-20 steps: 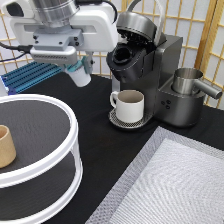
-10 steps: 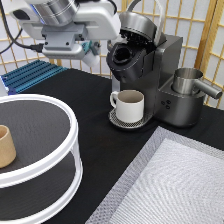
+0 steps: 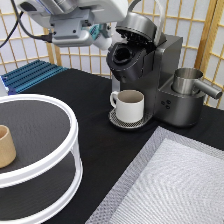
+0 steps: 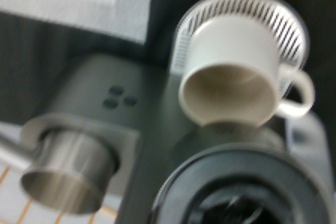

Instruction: Make coffee

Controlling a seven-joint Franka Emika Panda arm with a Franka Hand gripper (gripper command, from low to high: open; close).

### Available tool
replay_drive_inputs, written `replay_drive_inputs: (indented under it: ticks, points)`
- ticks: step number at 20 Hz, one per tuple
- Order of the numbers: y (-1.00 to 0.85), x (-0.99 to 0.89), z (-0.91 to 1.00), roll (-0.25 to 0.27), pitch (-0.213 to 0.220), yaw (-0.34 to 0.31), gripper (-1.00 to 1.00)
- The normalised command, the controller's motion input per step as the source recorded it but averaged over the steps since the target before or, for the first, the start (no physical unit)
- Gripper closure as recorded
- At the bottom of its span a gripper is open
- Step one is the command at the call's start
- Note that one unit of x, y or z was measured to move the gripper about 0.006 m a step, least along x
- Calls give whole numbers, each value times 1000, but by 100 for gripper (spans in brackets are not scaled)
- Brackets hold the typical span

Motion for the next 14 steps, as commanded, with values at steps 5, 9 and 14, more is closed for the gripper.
replay_drive_inputs:
  ticks: [5,9,14]
  points:
    - [458,147,62,158,21,-66,100]
    - [251,-76,-267,11,87,-5,100]
    - [289,-201,-91,-86,109,2,100]
